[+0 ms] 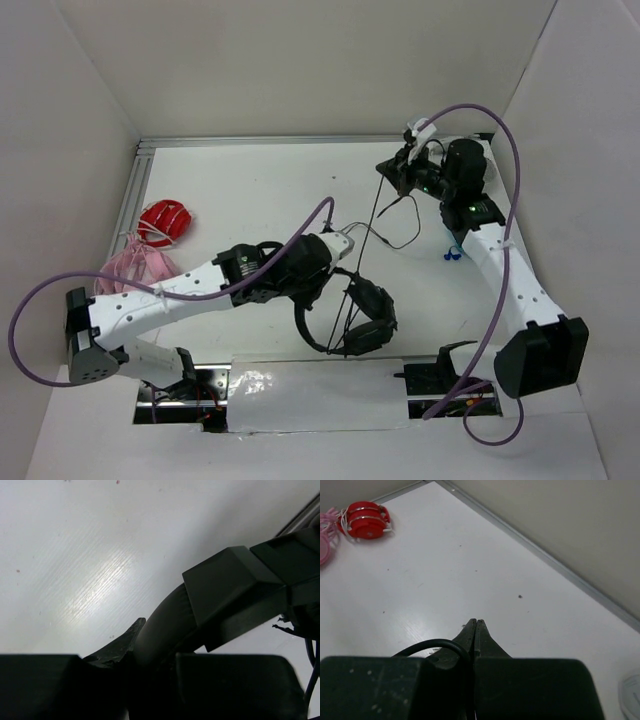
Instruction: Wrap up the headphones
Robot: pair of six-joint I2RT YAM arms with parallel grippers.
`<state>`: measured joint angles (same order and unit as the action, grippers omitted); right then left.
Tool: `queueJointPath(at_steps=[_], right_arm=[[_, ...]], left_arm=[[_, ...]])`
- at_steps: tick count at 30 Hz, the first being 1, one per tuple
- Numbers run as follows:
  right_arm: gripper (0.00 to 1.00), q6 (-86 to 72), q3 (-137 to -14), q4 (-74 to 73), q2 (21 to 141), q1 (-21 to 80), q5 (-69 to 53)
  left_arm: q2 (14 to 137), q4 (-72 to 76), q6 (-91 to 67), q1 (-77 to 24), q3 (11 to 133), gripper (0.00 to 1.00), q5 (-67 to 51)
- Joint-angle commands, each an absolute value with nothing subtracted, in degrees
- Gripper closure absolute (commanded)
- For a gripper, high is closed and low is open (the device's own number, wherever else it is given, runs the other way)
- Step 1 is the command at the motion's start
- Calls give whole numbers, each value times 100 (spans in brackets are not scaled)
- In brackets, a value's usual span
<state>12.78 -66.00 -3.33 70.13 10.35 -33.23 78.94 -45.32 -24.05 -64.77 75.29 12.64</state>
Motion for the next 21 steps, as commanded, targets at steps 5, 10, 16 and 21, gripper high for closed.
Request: queueJointPath(at_steps=[5,10,16,21], right_arm=[[100,809,-5951,588,7593,1475,-3665],[100,835,-5845,545,7796,2082,-3498],[98,19,-5186,1519,7989,2619,-3375],[95,-422,-4931,2031,8270,2987,-3534]], left_arm=[[7146,-3446,-1741,-6530,8821,100,1300],[7224,-2945,-1144,-6521,10034,100,2002],[7830,-2515,-318,-6530,11529,100,2679],[8182,-1830,709,-6530,12093,100,3172]])
